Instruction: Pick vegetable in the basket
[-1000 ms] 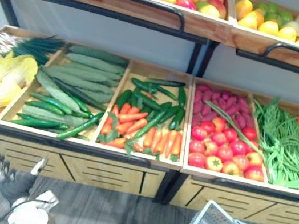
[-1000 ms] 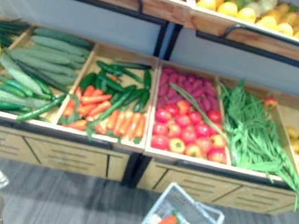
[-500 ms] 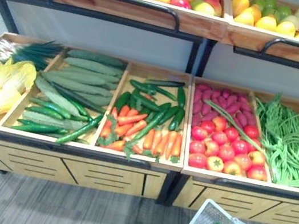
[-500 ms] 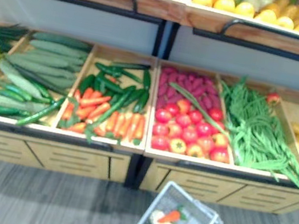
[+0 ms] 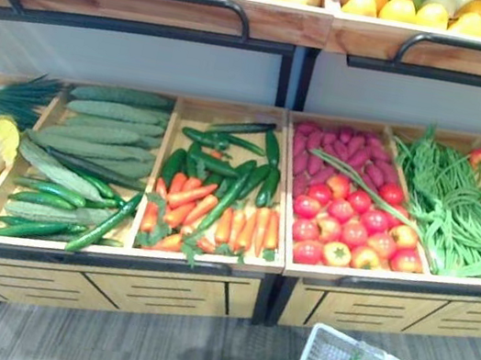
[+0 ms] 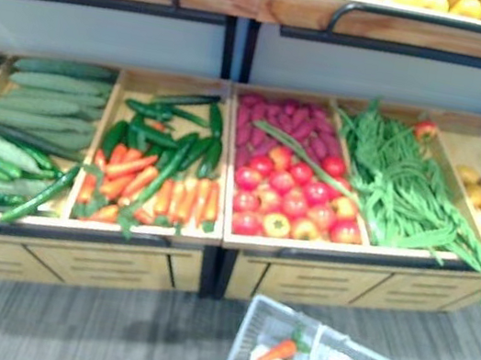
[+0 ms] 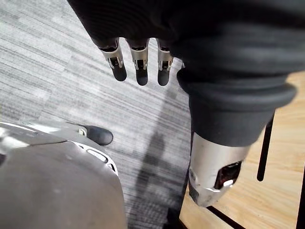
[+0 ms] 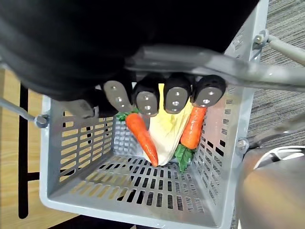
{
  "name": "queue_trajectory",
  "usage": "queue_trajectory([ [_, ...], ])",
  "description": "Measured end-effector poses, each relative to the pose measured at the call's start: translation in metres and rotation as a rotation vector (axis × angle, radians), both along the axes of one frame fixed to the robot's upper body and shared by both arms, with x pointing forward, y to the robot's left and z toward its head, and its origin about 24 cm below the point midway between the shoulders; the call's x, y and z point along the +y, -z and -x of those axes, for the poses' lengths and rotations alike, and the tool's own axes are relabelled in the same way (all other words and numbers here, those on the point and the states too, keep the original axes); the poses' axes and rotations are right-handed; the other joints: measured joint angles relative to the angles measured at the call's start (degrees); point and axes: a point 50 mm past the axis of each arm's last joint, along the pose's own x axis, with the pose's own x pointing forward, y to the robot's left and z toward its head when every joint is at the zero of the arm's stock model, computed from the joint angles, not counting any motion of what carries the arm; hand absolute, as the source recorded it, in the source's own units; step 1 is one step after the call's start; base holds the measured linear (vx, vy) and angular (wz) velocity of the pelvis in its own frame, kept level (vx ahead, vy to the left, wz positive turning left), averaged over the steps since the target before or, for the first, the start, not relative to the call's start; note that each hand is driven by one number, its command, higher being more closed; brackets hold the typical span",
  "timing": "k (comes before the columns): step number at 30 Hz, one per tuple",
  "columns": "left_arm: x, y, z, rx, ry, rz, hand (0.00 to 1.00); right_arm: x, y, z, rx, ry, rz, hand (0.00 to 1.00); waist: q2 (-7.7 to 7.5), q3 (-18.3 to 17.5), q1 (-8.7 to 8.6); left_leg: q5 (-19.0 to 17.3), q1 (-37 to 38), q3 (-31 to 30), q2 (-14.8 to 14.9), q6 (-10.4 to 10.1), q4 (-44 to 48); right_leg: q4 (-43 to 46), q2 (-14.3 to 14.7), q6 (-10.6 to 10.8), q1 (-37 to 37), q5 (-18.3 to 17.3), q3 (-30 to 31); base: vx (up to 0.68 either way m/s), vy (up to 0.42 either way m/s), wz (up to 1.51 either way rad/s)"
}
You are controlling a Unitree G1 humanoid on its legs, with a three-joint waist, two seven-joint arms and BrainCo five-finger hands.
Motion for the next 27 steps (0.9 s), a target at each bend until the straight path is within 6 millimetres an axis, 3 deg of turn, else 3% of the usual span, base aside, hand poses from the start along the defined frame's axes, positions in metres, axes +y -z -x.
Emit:
queue_trajectory([
  [4,0.0,-0.001,-0.005,-0.011,0.025,-0.004,0.0,-0.001,-0.002,-0.007,-0.019,-0.018,0.006,1.0,0.17,3.0,-0.08,-2.9,1.0,2.3,1.2,-0.2,4.6,4.4,0.0,0.0,-0.4,-1.9,2.8,-0.02,0.0,-0.32],
  [7,0.005,-0.003,-0.018,-0.035,0.091,-0.027,0.0,-0.003,-0.006,-0.019,-0.074,-0.022,0.017,1.0,0.03,5.3,-0.24,-6.7,0.9,5.6,2.7,0.4,11.0,15.4,-0.7,0.0,-5.2,-4.5,7.3,-0.06,0.047,-0.49],
  [10,0.009,-0.005,-0.026,-0.038,0.135,-0.057,0.0,0.004,-0.009,-0.028,-0.137,-0.009,0.006,1.0,-1.77,6.6,-0.53,-7.5,1.7,10.5,2.2,0.9,11.2,19.9,-0.9,-0.1,-9.5,-3.8,12.2,-0.14,0.074,-0.93],
  [12,0.01,-0.006,-0.029,-0.043,0.131,-0.07,0.0,0.011,-0.011,-0.035,-0.176,-0.008,-0.006,1.0,-2.18,7.2,-0.75,-8.4,2.2,17.5,3.0,1.4,11.9,15.3,1.2,-0.6,-11.1,3.2,13.2,-0.21,0.067,-1.74],
  [13,0.01,-0.006,-0.029,-0.045,0.151,-0.081,0.0,0.014,-0.014,-0.042,-0.201,-0.012,-0.01,1.0,-0.45,7.8,-0.5,-7.7,2.2,25.0,5.2,2.8,11.2,8.3,2.6,-2.0,-10.4,9.3,8.9,-0.27,0.06,-1.98],
  [14,0.011,-0.008,-0.034,-0.062,0.161,-0.088,0.0,0.013,-0.015,-0.043,-0.208,-0.008,-0.002,1.0,-0.59,8.5,-0.62,-7.5,2.2,26.9,5.3,3.1,10.8,11.9,1.5,-5.3,-11.1,6.4,3.7,-0.34,0.073,-2.08],
  [15,0.011,-0.01,-0.044,-0.098,0.162,-0.099,0.0,0.004,-0.018,-0.047,-0.227,0.001,0.025,1.0,-0.6,9.8,-1.04,-7.2,2.7,30.8,5.6,3.6,10.5,21.5,-1.9,-8.9,-11.0,-1.5,-6.1,-0.2,0.046,-1.33],
  [18,0.013,-0.012,-0.047,-0.105,0.172,-0.112,0.0,0.0,-0.015,-0.039,-0.188,0.018,0.032,1.0,-0.78,10.1,-0.83,-7.2,3.3,38.8,8.2,3.6,11.8,33.6,-7.8,-7.7,-7.7,-7.4,-15.7,-0.1,0.003,-1.57],
  [21,0.015,-0.012,-0.049,-0.104,0.187,-0.125,0.0,0.001,-0.01,-0.028,-0.134,0.058,0.034,1.0,-1.38,9.7,-1.52,-6.7,4.3,45.8,9.0,2.9,12.8,40.0,-12.9,-5.6,-4.6,-8.6,-14.0,-0.01,-0.124,-1.4],
  [22,0.015,-0.013,-0.054,-0.113,0.189,-0.125,0.0,0.0,-0.007,-0.023,-0.104,0.089,0.026,1.0,-1.88,9.4,-2.0,-6.7,4.3,48.6,10.1,2.9,15.2,36.5,-12.5,-2.4,-4.0,-10.3,-11.6,0.04,-0.266,-1.31],
  [23,0.013,-0.013,-0.055,-0.115,0.189,-0.12,0.0,-0.002,-0.007,-0.021,-0.096,0.099,0.027,1.0,-1.88,9.2,-2.39,-6.7,4.3,49.6,10.7,2.9,16.1,34.7,-11.4,-2.3,-3.9,-11.2,-11.8,0.04,-0.272,-1.22],
  [25,0.001,-0.01,-0.055,-0.115,0.205,-0.09,0.0,-0.014,-0.006,-0.014,-0.064,0.111,0.049,1.0,1.04,7.7,-2.6,-5.2,4.3,51.5,12.3,2.2,16.3,28.0,-7.0,-2.3,-3.9,-11.5,-11.1,0.0,-0.287,-1.19],
  [27,-0.011,-0.008,-0.059,-0.119,0.217,-0.058,0.0,-0.023,-0.007,-0.01,-0.041,0.112,0.068,1.0,1.99,7.1,-2.63,-3.5,5.2,53.4,13.3,2.1,17.4,22.9,-4.6,-2.3,-3.5,-11.5,-10.4,-0.01,-0.299,-1.3],
])
